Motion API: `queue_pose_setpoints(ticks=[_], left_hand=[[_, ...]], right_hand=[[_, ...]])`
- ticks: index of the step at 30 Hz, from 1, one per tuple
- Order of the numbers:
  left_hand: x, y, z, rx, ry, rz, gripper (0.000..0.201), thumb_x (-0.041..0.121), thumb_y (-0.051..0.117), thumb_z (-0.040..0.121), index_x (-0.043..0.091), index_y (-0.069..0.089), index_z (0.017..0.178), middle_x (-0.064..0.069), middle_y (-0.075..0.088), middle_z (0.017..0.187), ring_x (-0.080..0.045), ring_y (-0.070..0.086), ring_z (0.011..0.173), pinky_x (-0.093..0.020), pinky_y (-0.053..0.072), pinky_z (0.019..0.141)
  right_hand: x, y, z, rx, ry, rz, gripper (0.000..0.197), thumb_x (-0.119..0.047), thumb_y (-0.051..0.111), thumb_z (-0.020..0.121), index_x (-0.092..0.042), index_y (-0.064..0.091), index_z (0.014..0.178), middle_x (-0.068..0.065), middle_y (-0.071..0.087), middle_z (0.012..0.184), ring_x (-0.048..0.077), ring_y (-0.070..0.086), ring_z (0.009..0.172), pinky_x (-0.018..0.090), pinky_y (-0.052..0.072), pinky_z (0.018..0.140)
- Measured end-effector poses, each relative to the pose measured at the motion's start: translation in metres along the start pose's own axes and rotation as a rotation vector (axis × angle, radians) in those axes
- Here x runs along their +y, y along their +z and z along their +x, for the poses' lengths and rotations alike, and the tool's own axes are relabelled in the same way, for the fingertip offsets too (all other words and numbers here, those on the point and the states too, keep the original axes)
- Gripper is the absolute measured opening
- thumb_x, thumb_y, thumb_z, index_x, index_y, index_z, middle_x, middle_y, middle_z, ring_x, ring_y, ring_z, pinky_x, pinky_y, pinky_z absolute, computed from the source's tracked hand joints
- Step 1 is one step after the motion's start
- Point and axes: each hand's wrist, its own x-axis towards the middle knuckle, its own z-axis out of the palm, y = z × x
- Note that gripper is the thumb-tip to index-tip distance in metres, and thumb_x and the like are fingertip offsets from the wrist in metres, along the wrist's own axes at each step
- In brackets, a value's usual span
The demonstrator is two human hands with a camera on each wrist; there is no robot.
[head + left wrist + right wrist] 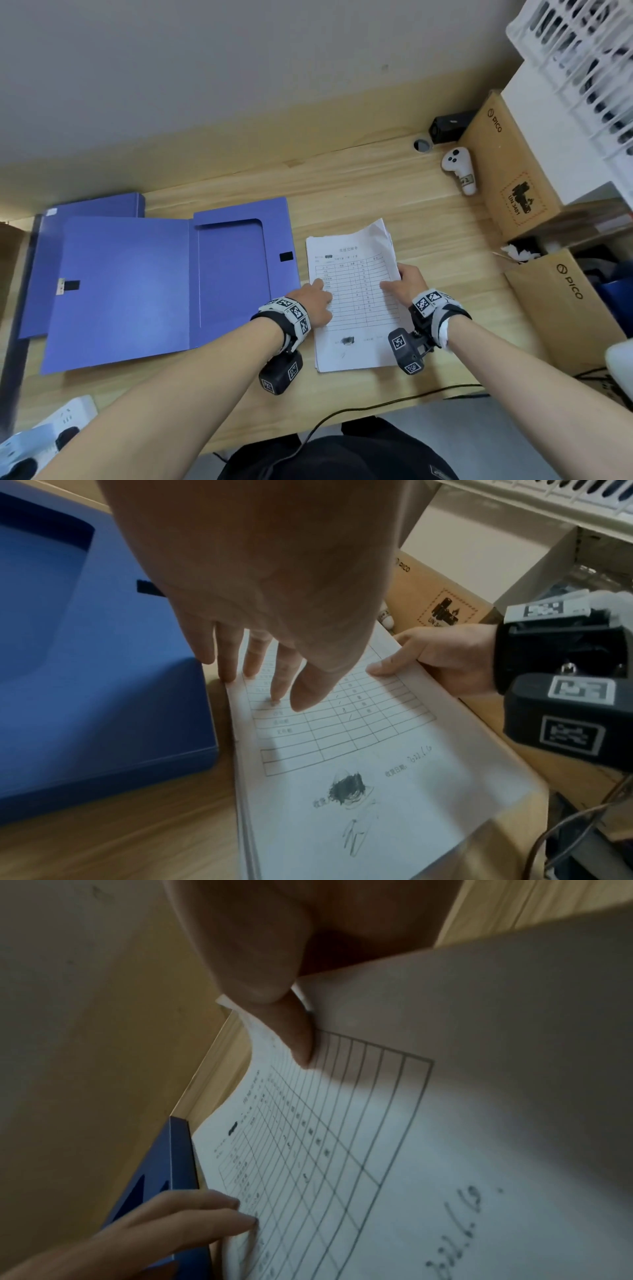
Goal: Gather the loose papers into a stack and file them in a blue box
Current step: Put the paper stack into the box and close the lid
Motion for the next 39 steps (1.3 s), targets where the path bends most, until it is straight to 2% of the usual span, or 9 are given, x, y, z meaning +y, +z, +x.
queue_pose_setpoints(ticks=[4,8,13,17,20,24,29,35,39], left_hand=[[-0.01,-0.006,-0.017,0.115,-0.003,-0.216,0.042,0.026,0.044,0.091,0.013,0.047,0.131,-0.009,0.051,0.13,-0.03,0.053,0.116,-0.043,0.047,0.091],[-0.033,-0.018,-0.034,0.268,-0.102,-0.503,0.043,0.035,0.044,0.094,0.02,0.045,0.134,-0.004,0.059,0.124,-0.029,0.058,0.111,-0.043,0.049,0.096],[-0.057,-0.038,-0.05,0.368,-0.228,-0.954,0.072,0.05,0.046,0.098,0.01,0.024,0.153,-0.007,0.046,0.147,-0.028,0.051,0.128,-0.034,0.042,0.096],[-0.078,-0.049,-0.06,0.4,-0.25,-1.393,0.063,0.049,0.056,0.094,0.002,0.048,0.135,-0.006,0.054,0.136,-0.026,0.051,0.124,-0.036,0.039,0.099],[-0.102,-0.037,-0.066,0.368,-0.247,-1.615,0.076,0.05,0.079,0.073,0.006,0.057,0.132,-0.01,0.063,0.132,-0.029,0.061,0.118,-0.044,0.046,0.105],[-0.127,-0.024,-0.083,0.474,-0.216,-1.661,0.033,0.012,0.066,0.091,0.001,0.063,0.123,-0.016,0.068,0.122,-0.033,0.067,0.109,-0.048,0.052,0.099],[-0.169,0.001,-0.098,0.636,-0.276,-1.565,0.011,0.01,0.065,0.09,0.006,0.071,0.099,-0.018,0.073,0.109,-0.035,0.069,0.104,-0.051,0.056,0.091],[-0.234,0.027,-0.12,0.711,-0.381,-1.552,0.008,0.01,0.068,0.083,0.008,0.075,0.086,-0.017,0.076,0.099,-0.036,0.071,0.097,-0.053,0.057,0.086],[-0.283,0.034,-0.135,0.758,-0.436,-1.492,0.011,0.012,0.068,0.081,0.006,0.075,0.087,-0.017,0.076,0.097,-0.035,0.072,0.095,-0.051,0.059,0.084]], right_hand=[[-0.02,-0.012,-0.007,0.063,-0.028,0.016,0.013,0.0,0.069,0.08,-0.003,0.068,0.092,0.011,0.068,0.086,0.028,0.063,0.079,0.04,0.056,0.076],[-0.056,-0.027,-0.014,0.059,-0.062,0.1,0.012,-0.002,0.069,0.085,-0.009,0.064,0.094,0.0,0.063,0.078,0.014,0.059,0.069,0.022,0.044,0.058],[-0.096,-0.023,-0.011,-0.015,-0.085,0.224,0.017,-0.004,0.072,0.08,-0.015,0.069,0.093,0.007,0.073,0.096,0.027,0.069,0.089,0.04,0.055,0.083],[-0.106,0.007,0.02,-0.088,-0.098,0.289,0.039,-0.016,0.081,0.061,-0.016,0.072,0.1,0.005,0.077,0.101,0.03,0.073,0.095,0.052,0.055,0.09],[-0.122,0.037,0.017,-0.118,-0.11,0.327,0.035,-0.013,0.079,0.063,-0.017,0.071,0.098,0.006,0.077,0.1,0.031,0.074,0.094,0.052,0.056,0.089],[-0.16,0.077,-0.02,-0.092,-0.173,0.214,0.026,-0.002,0.069,0.082,-0.006,0.067,0.108,0.006,0.071,0.102,0.027,0.068,0.093,0.038,0.054,0.085],[-0.166,0.132,-0.021,-0.135,-0.214,0.179,0.033,-0.002,0.068,0.083,-0.004,0.067,0.116,0.008,0.071,0.108,0.027,0.068,0.097,0.041,0.055,0.091],[-0.156,0.193,0.0,-0.144,-0.151,0.16,0.029,-0.003,0.06,0.089,0.0,0.063,0.117,0.012,0.07,0.096,0.025,0.065,0.081,0.035,0.056,0.073],[-0.145,0.205,0.014,0.015,-0.282,-0.21,0.042,-0.009,0.06,0.09,-0.004,0.055,0.131,0.014,0.058,0.132,0.03,0.055,0.121,0.04,0.042,0.105]])
